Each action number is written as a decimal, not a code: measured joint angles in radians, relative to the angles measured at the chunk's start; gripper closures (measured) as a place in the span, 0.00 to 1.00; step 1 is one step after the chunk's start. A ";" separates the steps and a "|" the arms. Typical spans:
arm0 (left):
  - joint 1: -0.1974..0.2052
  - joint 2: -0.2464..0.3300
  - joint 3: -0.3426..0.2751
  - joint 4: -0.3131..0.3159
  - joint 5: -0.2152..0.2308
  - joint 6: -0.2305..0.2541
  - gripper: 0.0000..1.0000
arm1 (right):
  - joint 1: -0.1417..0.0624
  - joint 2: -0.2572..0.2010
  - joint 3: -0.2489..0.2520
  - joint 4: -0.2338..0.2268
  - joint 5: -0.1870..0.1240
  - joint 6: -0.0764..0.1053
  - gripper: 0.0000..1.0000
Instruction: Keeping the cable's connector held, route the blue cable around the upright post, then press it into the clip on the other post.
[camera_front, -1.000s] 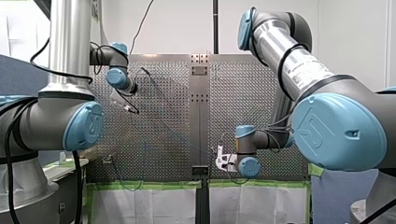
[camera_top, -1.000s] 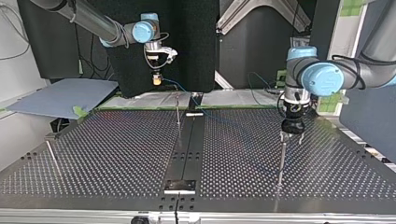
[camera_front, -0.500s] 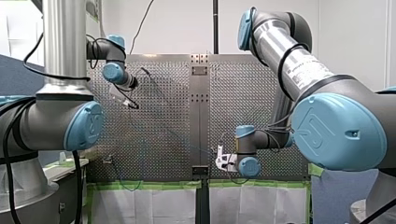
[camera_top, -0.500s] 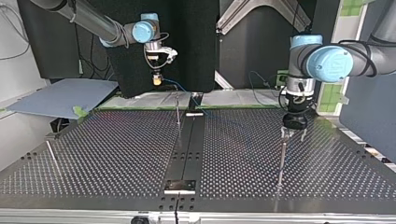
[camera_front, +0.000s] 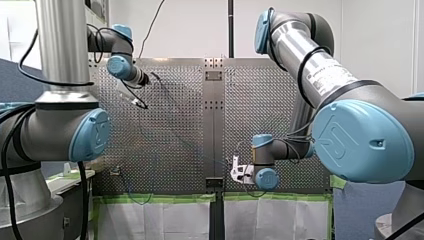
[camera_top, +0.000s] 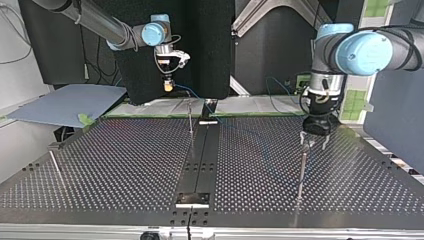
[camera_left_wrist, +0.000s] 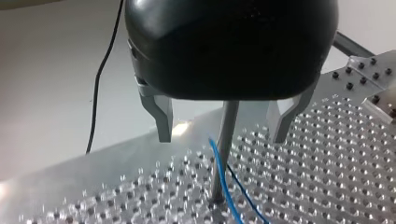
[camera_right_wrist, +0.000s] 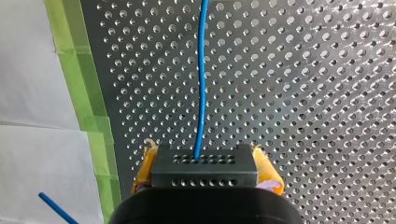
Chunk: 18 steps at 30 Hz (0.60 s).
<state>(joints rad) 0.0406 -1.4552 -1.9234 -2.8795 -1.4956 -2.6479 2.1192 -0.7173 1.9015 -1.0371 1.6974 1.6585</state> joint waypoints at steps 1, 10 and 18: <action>-0.001 0.009 0.000 -0.010 -0.002 0.009 0.00 | 0.000 0.000 0.000 0.000 0.000 0.000 1.00; 0.005 0.082 0.000 -0.030 0.013 0.106 0.00 | 0.000 0.000 0.000 0.000 -0.005 0.004 1.00; 0.012 0.091 0.024 -0.080 0.053 0.186 0.00 | 0.000 0.000 0.000 0.001 -0.008 0.005 1.00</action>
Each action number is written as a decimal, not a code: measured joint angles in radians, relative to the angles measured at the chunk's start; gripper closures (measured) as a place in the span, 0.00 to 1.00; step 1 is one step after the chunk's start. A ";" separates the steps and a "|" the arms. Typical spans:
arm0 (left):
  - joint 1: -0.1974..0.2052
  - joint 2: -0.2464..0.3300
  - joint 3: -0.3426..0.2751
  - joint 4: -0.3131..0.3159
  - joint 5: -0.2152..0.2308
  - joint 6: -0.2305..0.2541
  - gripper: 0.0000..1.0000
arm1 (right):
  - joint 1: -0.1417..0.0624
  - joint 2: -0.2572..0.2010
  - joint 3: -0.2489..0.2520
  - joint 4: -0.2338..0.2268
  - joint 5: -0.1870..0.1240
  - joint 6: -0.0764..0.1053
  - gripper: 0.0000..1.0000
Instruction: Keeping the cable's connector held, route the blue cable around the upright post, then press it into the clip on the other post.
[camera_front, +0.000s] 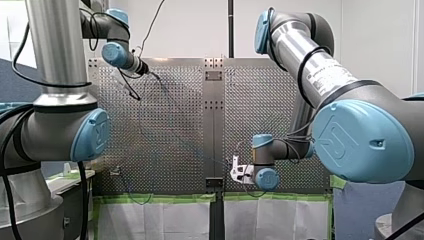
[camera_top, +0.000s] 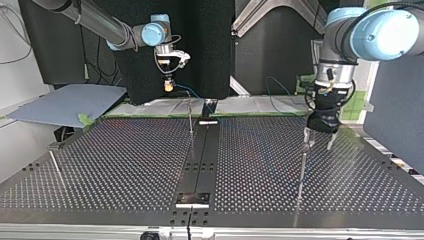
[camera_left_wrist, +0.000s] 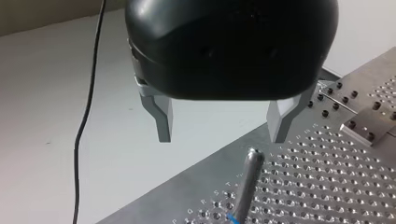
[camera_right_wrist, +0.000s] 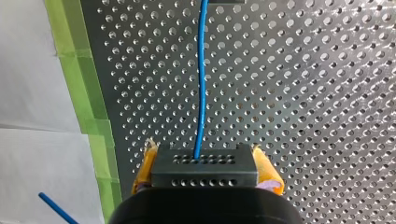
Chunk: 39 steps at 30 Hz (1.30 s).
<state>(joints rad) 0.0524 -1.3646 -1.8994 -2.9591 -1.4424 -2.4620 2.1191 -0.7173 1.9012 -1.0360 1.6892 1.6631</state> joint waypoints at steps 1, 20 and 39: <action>0.001 0.000 0.007 -0.007 0.001 0.009 0.00 | 0.000 0.000 0.000 0.000 0.000 0.000 1.00; -0.020 -0.002 0.193 -0.204 -0.118 0.209 0.00 | 0.000 0.000 -0.001 0.005 -0.004 -0.003 1.00; -0.092 -0.038 0.204 -0.372 -0.139 0.414 0.00 | 0.004 0.000 -0.001 0.008 -0.008 -0.010 1.00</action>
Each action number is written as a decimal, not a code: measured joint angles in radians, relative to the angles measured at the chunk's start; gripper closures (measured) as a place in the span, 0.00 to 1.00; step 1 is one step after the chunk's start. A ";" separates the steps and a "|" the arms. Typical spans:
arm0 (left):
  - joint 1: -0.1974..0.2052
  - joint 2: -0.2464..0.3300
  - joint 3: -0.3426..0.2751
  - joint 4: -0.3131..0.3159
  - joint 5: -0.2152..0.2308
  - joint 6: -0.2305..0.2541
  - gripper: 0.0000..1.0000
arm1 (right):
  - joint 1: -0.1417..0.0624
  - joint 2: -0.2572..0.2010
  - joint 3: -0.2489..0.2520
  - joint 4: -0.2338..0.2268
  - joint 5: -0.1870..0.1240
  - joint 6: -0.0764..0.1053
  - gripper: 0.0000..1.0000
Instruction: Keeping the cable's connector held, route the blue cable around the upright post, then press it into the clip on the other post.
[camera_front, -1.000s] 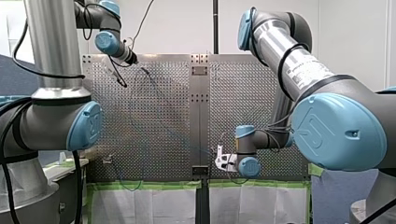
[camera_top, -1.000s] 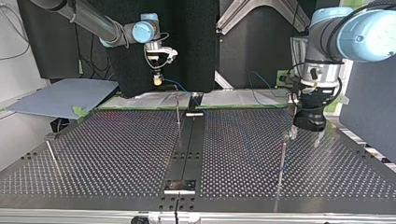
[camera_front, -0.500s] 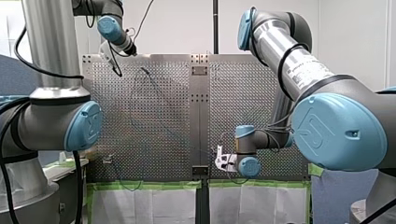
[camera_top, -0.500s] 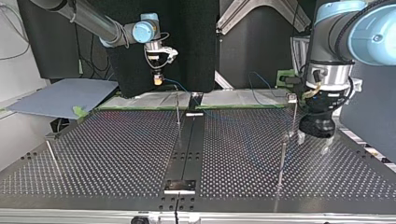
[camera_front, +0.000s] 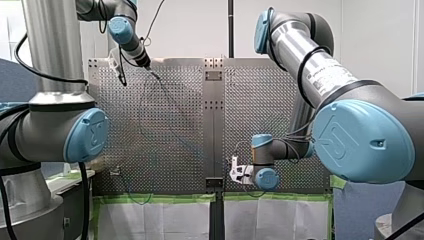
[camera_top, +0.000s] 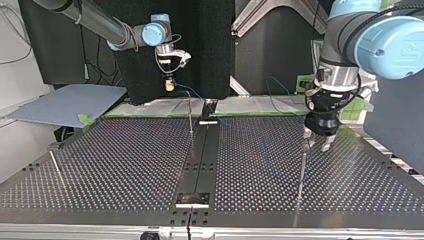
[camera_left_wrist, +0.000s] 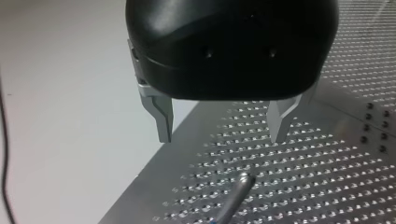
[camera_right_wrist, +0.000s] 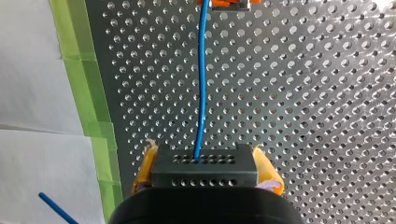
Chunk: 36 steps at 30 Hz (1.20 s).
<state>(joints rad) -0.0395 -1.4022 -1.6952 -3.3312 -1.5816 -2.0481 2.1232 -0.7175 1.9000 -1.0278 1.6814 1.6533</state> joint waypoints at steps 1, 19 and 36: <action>-0.003 -0.002 0.000 -0.002 0.000 0.009 0.00 | 0.000 0.000 0.000 0.000 0.000 0.000 1.00; -0.031 -0.014 -0.001 -0.073 -0.095 0.199 0.00 | 0.003 0.000 -0.001 0.000 0.000 0.000 1.00; -0.031 -0.014 -0.001 -0.094 -0.232 0.323 0.00 | 0.004 0.000 -0.002 -0.001 0.000 0.000 1.00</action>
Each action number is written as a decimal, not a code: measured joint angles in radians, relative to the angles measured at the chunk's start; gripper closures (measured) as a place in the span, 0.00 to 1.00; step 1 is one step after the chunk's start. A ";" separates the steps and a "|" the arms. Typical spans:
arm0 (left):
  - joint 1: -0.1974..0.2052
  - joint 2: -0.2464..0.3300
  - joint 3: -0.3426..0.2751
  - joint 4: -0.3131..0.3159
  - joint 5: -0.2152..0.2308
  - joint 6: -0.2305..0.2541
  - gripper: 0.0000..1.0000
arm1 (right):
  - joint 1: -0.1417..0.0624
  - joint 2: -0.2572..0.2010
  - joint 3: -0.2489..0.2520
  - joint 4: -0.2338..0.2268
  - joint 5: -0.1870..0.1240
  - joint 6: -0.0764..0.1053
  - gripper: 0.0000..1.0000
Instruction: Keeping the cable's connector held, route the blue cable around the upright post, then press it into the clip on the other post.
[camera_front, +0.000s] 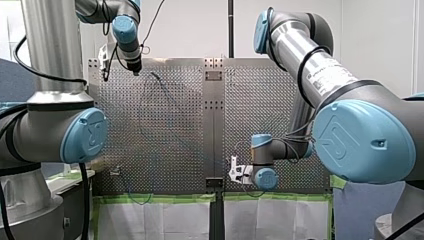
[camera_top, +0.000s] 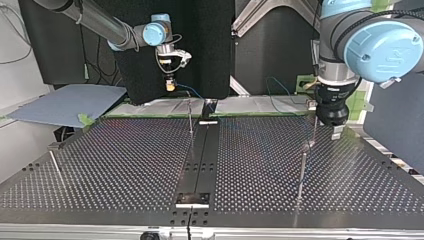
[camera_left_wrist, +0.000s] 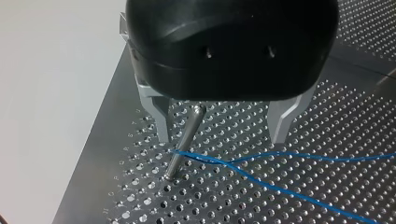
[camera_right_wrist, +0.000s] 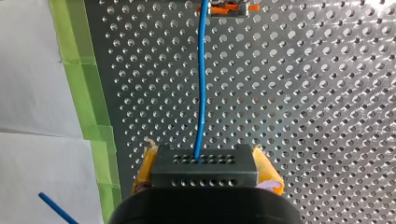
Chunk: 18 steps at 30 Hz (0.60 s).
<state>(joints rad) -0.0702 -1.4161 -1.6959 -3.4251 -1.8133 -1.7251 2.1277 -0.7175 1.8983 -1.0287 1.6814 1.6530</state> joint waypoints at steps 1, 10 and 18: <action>0.000 0.000 0.000 0.000 -0.001 0.000 0.00 | 0.000 0.000 0.000 0.000 0.000 0.000 1.00; 0.001 0.000 0.000 0.003 -0.002 0.001 0.00 | 0.000 0.000 0.000 0.000 0.000 0.001 1.00; -0.012 0.000 0.000 0.016 0.009 0.026 0.00 | 0.000 0.000 0.000 0.002 0.000 0.000 1.00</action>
<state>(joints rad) -0.0825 -1.4159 -1.6958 -3.4089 -1.8043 -1.6995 2.1281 -0.7179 1.8984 -1.0267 1.6815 1.6529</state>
